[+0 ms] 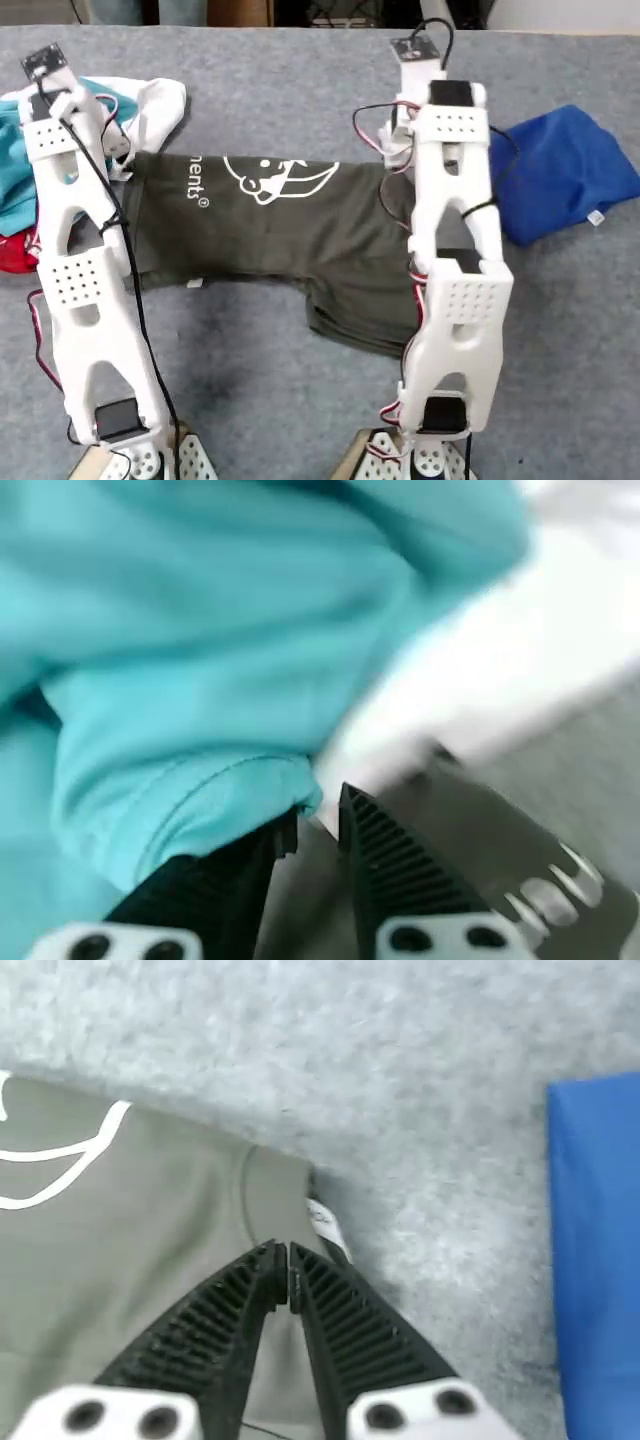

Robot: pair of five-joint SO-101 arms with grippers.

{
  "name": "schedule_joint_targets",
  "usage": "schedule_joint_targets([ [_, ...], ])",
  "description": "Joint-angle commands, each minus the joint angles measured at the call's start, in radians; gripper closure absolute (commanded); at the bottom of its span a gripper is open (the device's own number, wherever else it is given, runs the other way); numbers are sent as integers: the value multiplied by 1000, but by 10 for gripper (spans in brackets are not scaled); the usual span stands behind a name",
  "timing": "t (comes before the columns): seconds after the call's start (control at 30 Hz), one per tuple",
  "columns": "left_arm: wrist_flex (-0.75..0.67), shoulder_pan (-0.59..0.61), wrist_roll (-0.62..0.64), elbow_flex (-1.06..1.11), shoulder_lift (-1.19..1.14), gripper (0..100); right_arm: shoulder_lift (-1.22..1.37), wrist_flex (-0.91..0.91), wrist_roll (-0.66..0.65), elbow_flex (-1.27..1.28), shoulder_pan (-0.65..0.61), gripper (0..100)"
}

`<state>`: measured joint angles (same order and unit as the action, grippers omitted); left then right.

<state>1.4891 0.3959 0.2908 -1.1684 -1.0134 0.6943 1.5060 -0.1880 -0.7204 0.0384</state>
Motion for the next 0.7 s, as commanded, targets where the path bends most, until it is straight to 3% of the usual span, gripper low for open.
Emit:
schedule_joint_targets([
  [0.0,-124,150,44,-2,-11,899,-38,83,-3,-96,64,982],
  [0.13,-173,306,60,-56,-20,899,-48,267,-307,-101,110,980],
  [0.27,-153,348,57,-107,-14,898,-176,262,-433,35,146,980],
  [0.37,-123,341,57,-159,-11,896,-360,261,-531,282,104,980],
  [0.6,181,309,-23,-501,-11,895,-903,166,-743,984,-68,849],
  [0.67,261,297,-55,-499,-3,895,-1033,107,-773,1158,-130,802],
])
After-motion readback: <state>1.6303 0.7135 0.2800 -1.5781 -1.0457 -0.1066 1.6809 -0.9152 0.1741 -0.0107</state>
